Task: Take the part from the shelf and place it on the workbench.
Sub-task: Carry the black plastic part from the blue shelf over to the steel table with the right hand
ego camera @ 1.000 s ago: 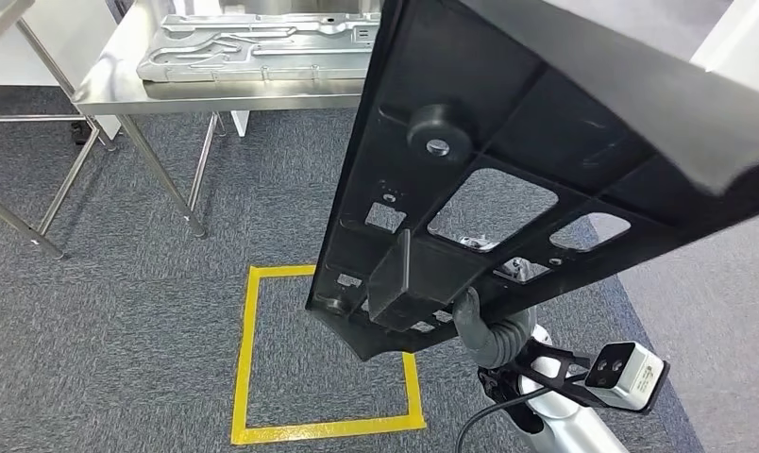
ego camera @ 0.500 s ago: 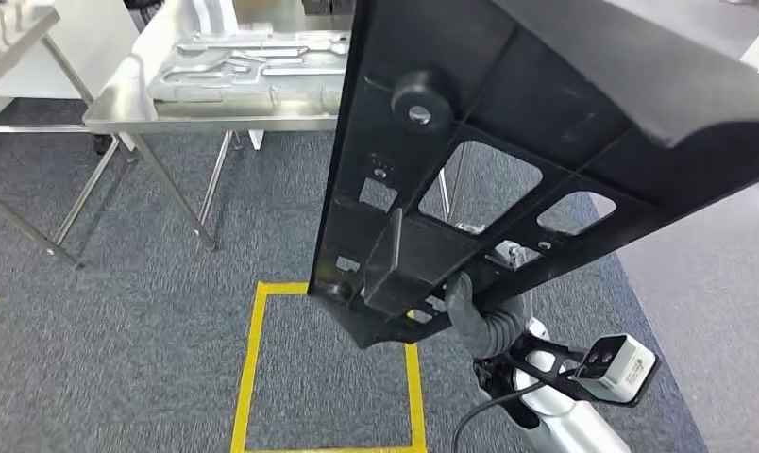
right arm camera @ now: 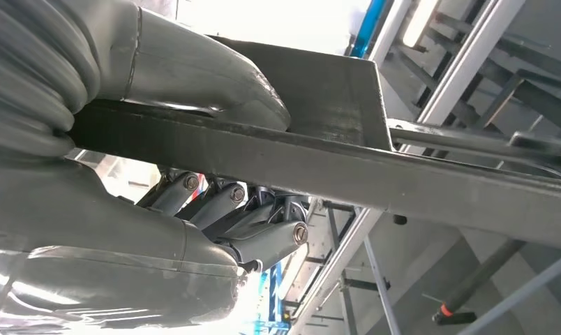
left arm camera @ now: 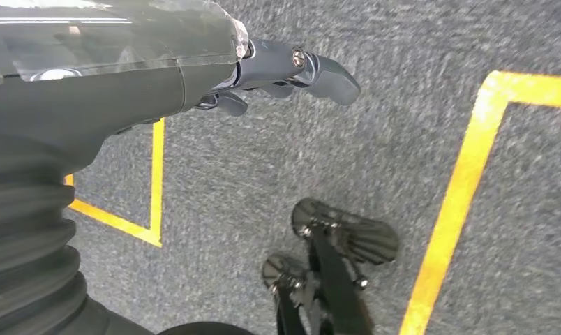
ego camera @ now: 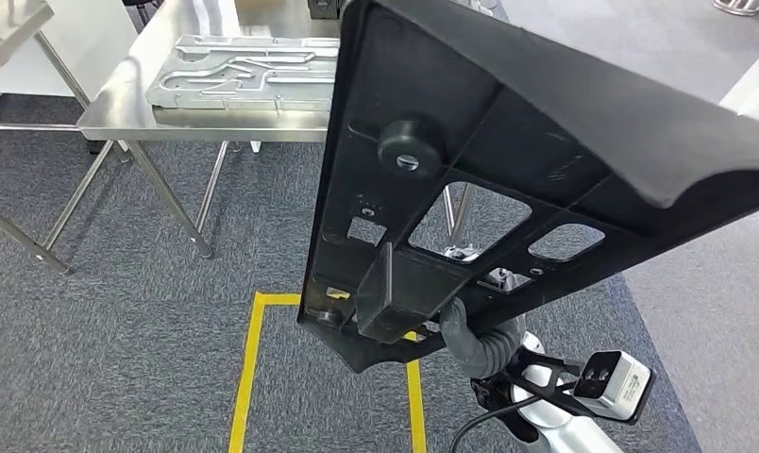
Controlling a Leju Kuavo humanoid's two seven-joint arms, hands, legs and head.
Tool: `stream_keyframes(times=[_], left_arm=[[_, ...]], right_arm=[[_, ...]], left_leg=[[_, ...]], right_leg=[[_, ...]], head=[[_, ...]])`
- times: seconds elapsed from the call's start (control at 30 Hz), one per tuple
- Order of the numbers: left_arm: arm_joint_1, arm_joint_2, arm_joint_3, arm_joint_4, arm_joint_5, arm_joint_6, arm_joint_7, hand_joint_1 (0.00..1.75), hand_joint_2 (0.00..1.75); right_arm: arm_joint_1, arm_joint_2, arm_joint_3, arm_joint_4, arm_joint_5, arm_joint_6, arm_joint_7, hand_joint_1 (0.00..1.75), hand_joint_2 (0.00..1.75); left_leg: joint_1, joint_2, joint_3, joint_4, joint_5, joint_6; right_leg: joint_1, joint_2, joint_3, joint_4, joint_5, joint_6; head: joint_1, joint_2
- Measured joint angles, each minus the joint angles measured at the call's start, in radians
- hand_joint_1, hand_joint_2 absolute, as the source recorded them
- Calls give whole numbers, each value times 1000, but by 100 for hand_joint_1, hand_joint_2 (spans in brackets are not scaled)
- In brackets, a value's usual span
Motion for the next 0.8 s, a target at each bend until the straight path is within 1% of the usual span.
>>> stream_keyframes(times=[0.03, 0.07, 0.1, 0.13, 0.17, 0.2, 0.23, 0.27, 0.3, 0.33, 0.37, 0.4, 0.43, 0.47, 0.5, 0.53, 0.57, 0.6, 0.63, 0.67, 0.7, 0.73, 0.8], left_arm=[[0, 0, 0, 0, 2, 1, -2, 0, 175], [0, -1, 0, 0, 4, 3, -4, 0, 175], [0, -1, 0, 0, 7, 6, -5, 0, 175], [1, -3, 0, 0, 9, 9, -7, 0, 175], [2, -6, 0, 0, 10, 13, -7, 0, 175], [2, -8, 0, 0, 10, 16, -8, 0, 175], [3, -11, 0, 0, 10, 18, -8, 0, 175], [3, -14, 0, 0, 11, 20, -8, 0, 175], [1, -17, 0, 0, 11, 21, -7, 0, 175], [-1, -20, 0, 0, 11, 22, -6, 0, 175], [-3, -22, 0, 0, 11, 23, -5, 0, 175], [-5, -23, 0, 0, 11, 24, -3, 0, 175], [-7, -24, -1, 0, 11, 24, -1, 0, 175], [-10, -25, -1, 0, 11, 22, 0, 0, 175], [-12, -25, -1, 0, 11, 21, 1, 0, 175], [-15, -25, -2, 0, 11, 19, 2, 0, 175], [-17, -25, -2, 0, 11, 17, 2, 0, 175], [-17, -25, -2, 0, 11, 17, 2, 0, 175], [-16, -25, -2, 0, 11, 17, 2, 0, 175], [-14, -25, -3, 0, 11, 17, 3, 0, 175], [-12, -25, -3, 0, 11, 17, 3, 0, 175], [-11, -24, -4, 0, 11, 16, 3, 0, 175], [-9, -23, -8, 2, 11, 15, 4, 0, 175]], right_arm=[[4, -1, -1, 0, 7, 3, 0, 175, 175], [12, -1, -2, 0, 17, 8, 0, 175, 175], [25, 0, -4, 0, 31, 15, 0, 175, 175], [40, 0, -6, 0, 46, 24, 0, 175, 175], [55, 1, -7, -2, 59, 32, 0, 175, 175], [69, 3, -8, -4, 70, 37, 0, 175, 175], [82, 4, -10, -9, 80, 42, 0, 175, 175], [95, 6, -12, -13, 88, 46, 0, 175, 175], [109, 8, -16, -18, 100, 53, 0, 175, 175], [124, 12, -21, -24, 113, 65, 0, 175, 175], [139, 16, -27, -31, 127, 81, 0, 175, 175], [151, 23, -35, -39, 139, 99, 0, 175, 175], [160, 32, -44, -45, 147, 116, 0, 175, 175], [163, 40, -54, -50, 150, 130, 0, 175, 175], [163, 47, -63, -52, 150, 139, 0, 175, 175], [162, 53, -71, -53, 148, 144, 0, 175, 175], [161, 57, -78, -53, 146, 146, 0, 175, 175], [161, 60, -84, -53, 145, 148, 0, 175, 175], [162, 63, -89, -53, 145, 149, 0, 175, 175], [163, 65, -93, -53, 144, 150, 0, 175, 175], [163, 66, -96, -53, 144, 151, 0, 175, 175], [163, 67, -99, -52, 144, 149, 0, 175, 175], [161, 69, -103, -52, 146, 139, 0, 175, 175]], left_leg=[[0, 0, 8, -2, -5, 3], [0, -1, 14, -2, -12, 6], [0, -3, 21, -2, -20, 6], [0, -5, 30, -2, -29, 6], [0, -7, 42, -2, -40, 5], [0, -9, 57, -2, -51, 3], [0, -10, 71, -3, -64, 1], [-1, -10, 87, -1, -76, -2], [-2, -12, 97, -3, -87, -6], [-2, -14, 106, -7, -97, -11], [-2, -15, 116, -8, -101, -17], [-3, -16, 121, -6, -98, -24], [-2, -15, 122, 8, -90, -30], [-2, -12, 111, 44, -76, -34], [-1, -10, 84, 94, -67, -38], [0, -8, 45, 155, -71, -43], [1, -6, 1, 215, -92, -48], [3, -5, -42, 260, -130, -54], [4, -4, -76, 282, -170, -59], [5, -2, -97, 278, -198, -62], [6, -1, -107, 248, -201, -62], [7, 1, -108, 198, -171, -60], [7, 6, -100, 84, -40, -51]], right_leg=[[-2, -1, -37, 57, -17, 4], [-3, -2, -80, 114, -42, 8], [-5, -2, -121, 160, -69, 12], [-6, -2, -151, 182, -88, 14], [-7, -2, -166, 174, -90, 16], [-7, -2, -167, 135, -70, 15], [-6, -2, -156, 74, -25, 10], [-3, -2, -143, 11, 34, 3], [1, -2, -132, -38, 78, -5], [5, -2, -124, -67, 110, -12], [7, -1, -118, -80, 119, -18], [7, -1, -106, -86, 111, -23], [5, 0, -91, -96, 109, -29], [3, 0, -73, -107, 104, -35], [0, 0, -55, -115, 98, -41], [-2, -1, -39, -121, 90, -45], [-2, -2, -26, -124, 80, -48], [-3, -1, -14, -125, 69, -48], [-3, 0, -1, -125, 57, -48], [-4, 2, 14, -125, 44, -46], [-5, 3, 31, -125, 31, -44], [-5, 4, 49, -125, 17, -41], [-4, 4, 79, -123, -12, -32]], head=[[0, 0], [0, 0], [0, 0], [0, 0], [0, 0], [0, 0], [0, 0], [0, 0], [0, 0], [1, 0], [1, 0], [1, 0], [1, 0], [1, 0], [1, 0], [1, 0], [1, 0], [1, 0], [0, 0], [0, 0], [0, 0], [0, 0], [1, 0]])
